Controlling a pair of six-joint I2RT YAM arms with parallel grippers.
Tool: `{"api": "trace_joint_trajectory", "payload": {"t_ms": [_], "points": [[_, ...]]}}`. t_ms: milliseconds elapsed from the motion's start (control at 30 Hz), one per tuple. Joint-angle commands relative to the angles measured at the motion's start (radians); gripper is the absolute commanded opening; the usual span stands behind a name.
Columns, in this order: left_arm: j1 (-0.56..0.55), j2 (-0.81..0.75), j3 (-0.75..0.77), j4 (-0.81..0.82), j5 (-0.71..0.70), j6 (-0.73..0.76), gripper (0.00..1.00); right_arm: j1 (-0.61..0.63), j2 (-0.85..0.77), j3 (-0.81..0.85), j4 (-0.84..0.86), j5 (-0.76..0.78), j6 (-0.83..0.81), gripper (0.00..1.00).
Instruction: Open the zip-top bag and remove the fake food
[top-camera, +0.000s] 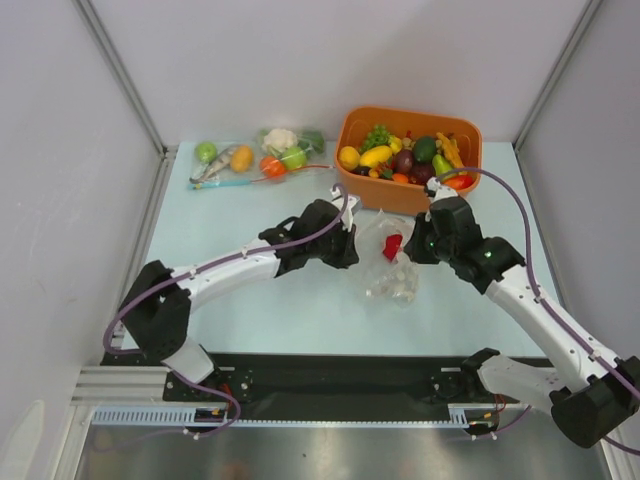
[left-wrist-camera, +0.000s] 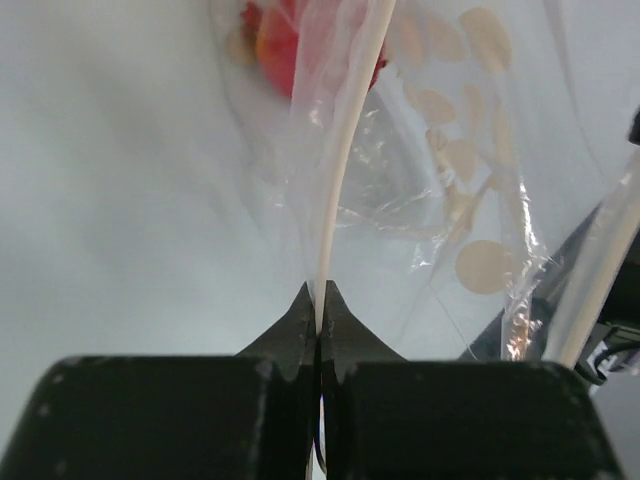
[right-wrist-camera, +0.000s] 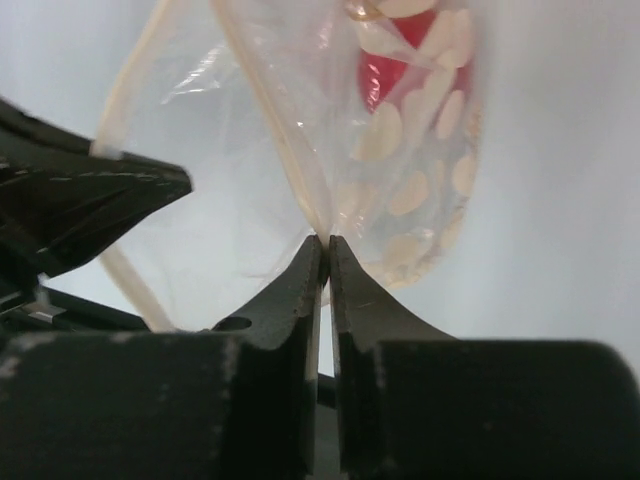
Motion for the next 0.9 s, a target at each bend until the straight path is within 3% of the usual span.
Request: {"api": "trace_joint_trajectory", "payload": {"t_ms": [0, 100, 267, 467, 867], "points": [[-0.01, -0.084, 0.136, -0.187, -0.021, 0.03, 0.0, -0.031, -0.023, 0.104, -0.066, 0.026, -0.035, 0.12], [-0.025, -0.082, 0.229, -0.314, -0.052, 0.047, 0.0, -0.027, -0.015, 0.167, -0.094, 0.02, -0.084, 0.3], [-0.039, -0.036, 0.326, -0.431, -0.024, 0.054, 0.0, 0.043, -0.01, 0.313, -0.106, -0.008, -0.147, 0.43], [-0.057, -0.018, 0.34, -0.481, 0.006, 0.059, 0.0, 0.097, 0.013, 0.347, -0.034, -0.13, -0.168, 0.45], [-0.057, -0.056, 0.288, -0.415, 0.068, 0.034, 0.0, 0.099, 0.095, 0.064, 0.127, -0.23, -0.098, 0.43]]}}
